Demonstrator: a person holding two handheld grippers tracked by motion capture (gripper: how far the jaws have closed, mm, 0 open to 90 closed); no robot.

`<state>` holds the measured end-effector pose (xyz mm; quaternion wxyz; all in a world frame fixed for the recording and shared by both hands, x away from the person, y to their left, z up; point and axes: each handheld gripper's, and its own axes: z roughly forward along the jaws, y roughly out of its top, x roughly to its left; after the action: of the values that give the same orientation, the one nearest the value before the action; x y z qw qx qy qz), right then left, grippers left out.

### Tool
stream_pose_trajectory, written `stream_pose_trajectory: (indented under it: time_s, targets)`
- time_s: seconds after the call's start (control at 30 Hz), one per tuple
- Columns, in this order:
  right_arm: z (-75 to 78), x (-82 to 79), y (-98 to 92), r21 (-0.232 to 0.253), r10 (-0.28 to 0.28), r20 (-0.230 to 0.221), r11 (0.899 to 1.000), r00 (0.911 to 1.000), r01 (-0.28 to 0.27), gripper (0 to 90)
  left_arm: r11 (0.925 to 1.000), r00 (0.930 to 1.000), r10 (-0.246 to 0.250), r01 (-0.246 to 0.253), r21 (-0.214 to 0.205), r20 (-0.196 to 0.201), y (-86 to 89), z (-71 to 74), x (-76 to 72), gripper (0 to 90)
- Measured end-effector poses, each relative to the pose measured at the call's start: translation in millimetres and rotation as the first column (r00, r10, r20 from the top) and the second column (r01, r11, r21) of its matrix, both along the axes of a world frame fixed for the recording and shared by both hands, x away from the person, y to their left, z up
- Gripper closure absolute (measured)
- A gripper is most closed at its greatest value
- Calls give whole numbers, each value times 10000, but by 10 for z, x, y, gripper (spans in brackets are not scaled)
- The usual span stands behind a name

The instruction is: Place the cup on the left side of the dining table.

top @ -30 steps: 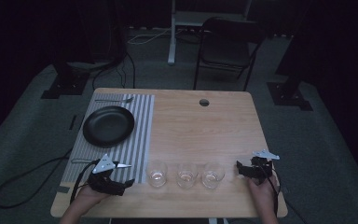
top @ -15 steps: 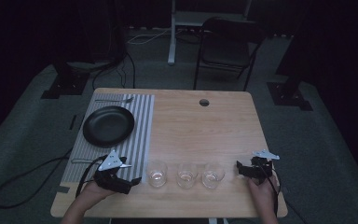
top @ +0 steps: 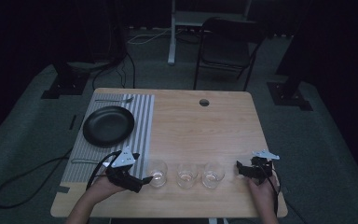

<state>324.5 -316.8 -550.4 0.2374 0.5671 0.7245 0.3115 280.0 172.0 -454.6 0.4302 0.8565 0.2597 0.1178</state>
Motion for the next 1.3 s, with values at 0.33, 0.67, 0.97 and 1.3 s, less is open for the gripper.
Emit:
stream_pose_trajectory:
  time_s: [0.33,0.67,0.97,1.3]
  targets:
    - [0,0,0,3,-1,0,10000,10000,1,116,9982,9985,-547,547,245,-19,-236,42,52,27]
    - [0,0,0,0,0,-2,10000,10000,0,116,9945,9954,-952,954,429,-67,-417,48,119,28]
    - [0,0,0,4,0,2,10000,10000,0,116,9902,9916,-1287,1291,524,-123,-581,55,161,27]
    - [0,0,0,-3,3,4,10000,10000,-3,116,9848,9870,-1596,1605,662,-192,-755,43,200,27]
